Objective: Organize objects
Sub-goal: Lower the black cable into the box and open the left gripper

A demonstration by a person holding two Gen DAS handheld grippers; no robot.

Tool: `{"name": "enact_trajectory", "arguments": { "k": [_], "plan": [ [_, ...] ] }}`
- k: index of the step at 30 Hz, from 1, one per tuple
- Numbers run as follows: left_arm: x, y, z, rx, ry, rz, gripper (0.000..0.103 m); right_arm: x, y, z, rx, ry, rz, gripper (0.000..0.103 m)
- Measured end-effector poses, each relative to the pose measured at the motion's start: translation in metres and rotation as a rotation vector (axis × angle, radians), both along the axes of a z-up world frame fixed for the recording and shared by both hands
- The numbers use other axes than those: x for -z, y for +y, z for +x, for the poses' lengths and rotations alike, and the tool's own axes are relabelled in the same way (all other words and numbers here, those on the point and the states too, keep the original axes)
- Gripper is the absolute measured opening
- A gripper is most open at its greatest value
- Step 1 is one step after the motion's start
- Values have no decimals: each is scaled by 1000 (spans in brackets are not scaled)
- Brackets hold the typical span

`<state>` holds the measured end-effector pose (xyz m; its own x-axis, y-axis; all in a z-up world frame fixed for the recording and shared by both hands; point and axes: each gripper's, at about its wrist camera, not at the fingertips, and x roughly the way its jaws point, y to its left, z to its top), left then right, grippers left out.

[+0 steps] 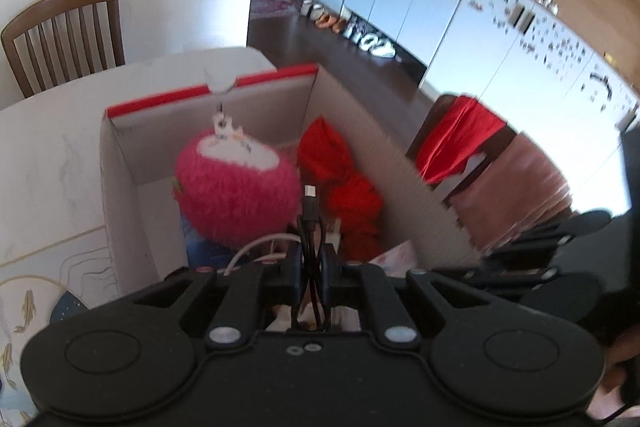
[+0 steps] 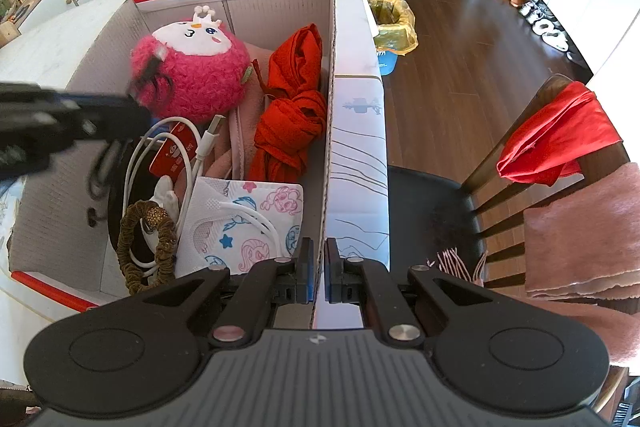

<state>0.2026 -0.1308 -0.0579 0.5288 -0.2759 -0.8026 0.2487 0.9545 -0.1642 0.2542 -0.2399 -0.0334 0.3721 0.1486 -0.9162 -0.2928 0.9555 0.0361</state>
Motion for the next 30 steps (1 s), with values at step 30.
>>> {"name": "enact_trajectory", "arguments": {
  "k": [30],
  "plan": [
    [21, 15, -10, -29, 64, -19, 47, 0, -1, 1, 5, 4, 14, 5]
  ]
}}
